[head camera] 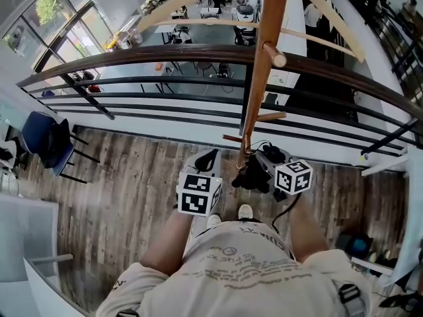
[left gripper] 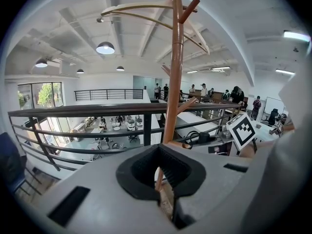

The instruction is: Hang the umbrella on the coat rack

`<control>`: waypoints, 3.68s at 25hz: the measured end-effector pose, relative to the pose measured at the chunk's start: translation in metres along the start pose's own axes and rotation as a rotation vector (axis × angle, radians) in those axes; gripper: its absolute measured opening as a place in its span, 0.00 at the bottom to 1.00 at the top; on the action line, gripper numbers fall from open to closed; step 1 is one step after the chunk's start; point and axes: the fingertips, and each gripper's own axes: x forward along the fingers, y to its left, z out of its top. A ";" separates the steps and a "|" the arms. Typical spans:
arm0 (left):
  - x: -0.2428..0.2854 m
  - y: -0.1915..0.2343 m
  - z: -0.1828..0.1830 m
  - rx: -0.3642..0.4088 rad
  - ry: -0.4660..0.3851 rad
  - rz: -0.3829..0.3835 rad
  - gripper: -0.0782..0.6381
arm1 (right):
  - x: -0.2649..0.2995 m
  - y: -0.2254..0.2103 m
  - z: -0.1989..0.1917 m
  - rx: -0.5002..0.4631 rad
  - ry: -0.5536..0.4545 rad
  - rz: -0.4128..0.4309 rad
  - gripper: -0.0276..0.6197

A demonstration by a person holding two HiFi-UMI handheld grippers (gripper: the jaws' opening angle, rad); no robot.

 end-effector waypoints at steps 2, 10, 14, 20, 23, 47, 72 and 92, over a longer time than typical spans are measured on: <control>0.000 0.000 0.000 0.003 0.003 0.006 0.12 | 0.003 -0.003 0.000 0.002 0.005 -0.002 0.24; 0.000 0.005 -0.004 -0.008 0.008 0.028 0.12 | 0.007 0.022 -0.012 -0.097 0.050 0.072 0.24; 0.000 0.003 -0.006 -0.003 0.015 0.023 0.12 | 0.011 0.016 -0.017 -0.080 0.059 0.044 0.23; -0.004 0.000 -0.006 0.011 0.022 0.022 0.12 | 0.014 -0.006 -0.015 0.000 0.039 -0.026 0.23; -0.006 0.001 -0.008 0.016 0.026 0.026 0.12 | 0.019 -0.019 -0.021 0.031 0.046 -0.067 0.24; -0.032 0.021 -0.038 -0.017 0.076 0.111 0.12 | 0.085 -0.045 -0.114 -0.051 0.270 -0.220 0.24; -0.002 -0.018 0.002 -0.006 -0.039 -0.028 0.12 | -0.032 0.002 0.033 -0.070 -0.201 -0.212 0.05; -0.002 -0.038 0.045 0.014 -0.200 -0.161 0.12 | -0.117 0.047 0.089 -0.099 -0.361 -0.403 0.04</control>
